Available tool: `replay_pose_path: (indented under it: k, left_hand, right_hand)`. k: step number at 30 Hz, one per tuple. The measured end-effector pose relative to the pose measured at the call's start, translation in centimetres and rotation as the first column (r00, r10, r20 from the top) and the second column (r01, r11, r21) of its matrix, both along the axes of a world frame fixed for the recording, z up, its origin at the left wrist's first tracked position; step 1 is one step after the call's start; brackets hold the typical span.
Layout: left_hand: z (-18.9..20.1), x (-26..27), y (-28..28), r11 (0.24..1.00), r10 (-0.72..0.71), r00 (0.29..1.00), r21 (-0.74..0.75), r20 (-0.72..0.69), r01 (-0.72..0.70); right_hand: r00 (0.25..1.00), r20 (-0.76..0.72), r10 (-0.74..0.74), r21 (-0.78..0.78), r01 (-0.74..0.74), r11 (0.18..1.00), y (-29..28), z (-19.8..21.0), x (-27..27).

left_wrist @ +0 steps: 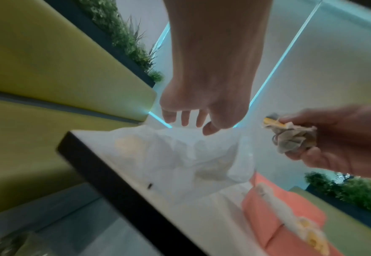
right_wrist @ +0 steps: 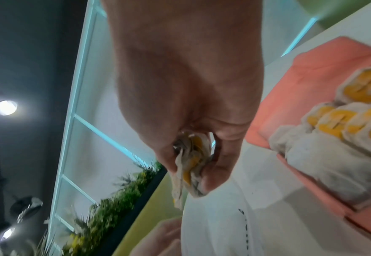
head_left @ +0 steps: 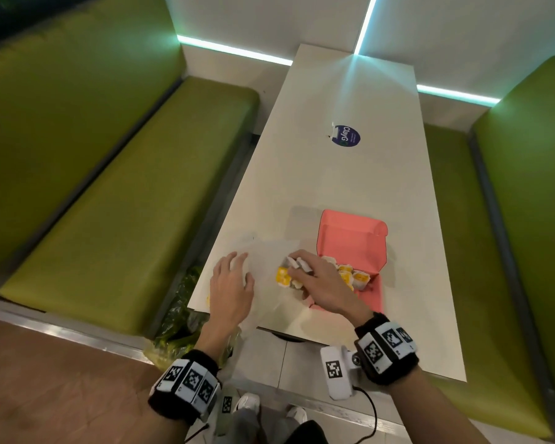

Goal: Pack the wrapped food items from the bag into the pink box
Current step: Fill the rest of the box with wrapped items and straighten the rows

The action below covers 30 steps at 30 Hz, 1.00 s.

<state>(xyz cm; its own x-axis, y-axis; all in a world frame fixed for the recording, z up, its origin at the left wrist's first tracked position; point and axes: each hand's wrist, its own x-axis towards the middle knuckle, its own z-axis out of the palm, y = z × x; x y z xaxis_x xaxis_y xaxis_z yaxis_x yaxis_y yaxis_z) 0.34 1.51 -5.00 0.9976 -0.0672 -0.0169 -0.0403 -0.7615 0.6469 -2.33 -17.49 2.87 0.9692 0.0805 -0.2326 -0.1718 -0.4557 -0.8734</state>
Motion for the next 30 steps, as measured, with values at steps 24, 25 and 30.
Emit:
replay_pose_path:
  k: [24, 25, 30]
  left_hand:
    - [7.8, -3.9, -14.2, 0.637, -0.259, 0.958, -0.767, -0.121, 0.076]
    - [7.8, -3.8, -14.3, 0.633, -0.257, 0.958, -0.772, -0.13, 0.065]
    - [7.9, -2.8, -14.1, 0.617, -0.232, 0.967, -0.784, -0.11, 0.059]
  right_hand:
    - [0.79, -0.281, -0.544, 0.581, 0.592, 0.559, -6.9, -0.1, -3.2]
    - [0.782, -0.292, -0.55, 0.599, 0.598, 0.532, -7.2, -0.1, -3.2]
    - [0.716, -0.326, -0.617, 0.596, 0.662, 0.454, -8.4, -0.5, -3.6]
